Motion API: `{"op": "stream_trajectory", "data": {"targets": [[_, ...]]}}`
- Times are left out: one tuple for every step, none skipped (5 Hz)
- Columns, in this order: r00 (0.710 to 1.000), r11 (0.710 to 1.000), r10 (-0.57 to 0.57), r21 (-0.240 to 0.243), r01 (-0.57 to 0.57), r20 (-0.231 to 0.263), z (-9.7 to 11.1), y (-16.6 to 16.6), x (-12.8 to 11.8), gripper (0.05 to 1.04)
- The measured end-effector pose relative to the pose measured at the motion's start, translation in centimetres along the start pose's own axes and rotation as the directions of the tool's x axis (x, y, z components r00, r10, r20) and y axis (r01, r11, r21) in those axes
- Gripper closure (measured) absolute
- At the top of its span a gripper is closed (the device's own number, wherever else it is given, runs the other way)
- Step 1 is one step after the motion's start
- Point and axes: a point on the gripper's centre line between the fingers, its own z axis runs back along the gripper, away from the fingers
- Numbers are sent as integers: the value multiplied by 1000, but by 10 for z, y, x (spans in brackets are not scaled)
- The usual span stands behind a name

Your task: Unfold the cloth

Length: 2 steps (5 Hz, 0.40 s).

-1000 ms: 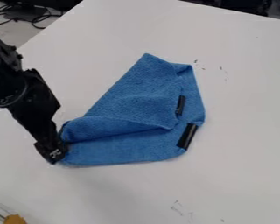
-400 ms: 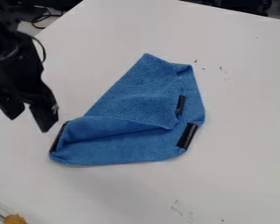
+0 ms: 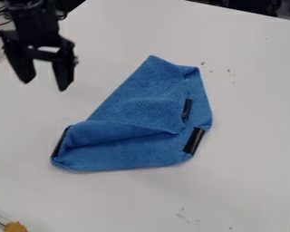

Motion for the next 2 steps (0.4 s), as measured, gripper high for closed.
{"op": "stream_trajectory", "data": {"targets": [[999,1000,-23,17,22,25,9,-10,28,84],[998,998,-57,21,56,31,13,-21,55,84]]}}
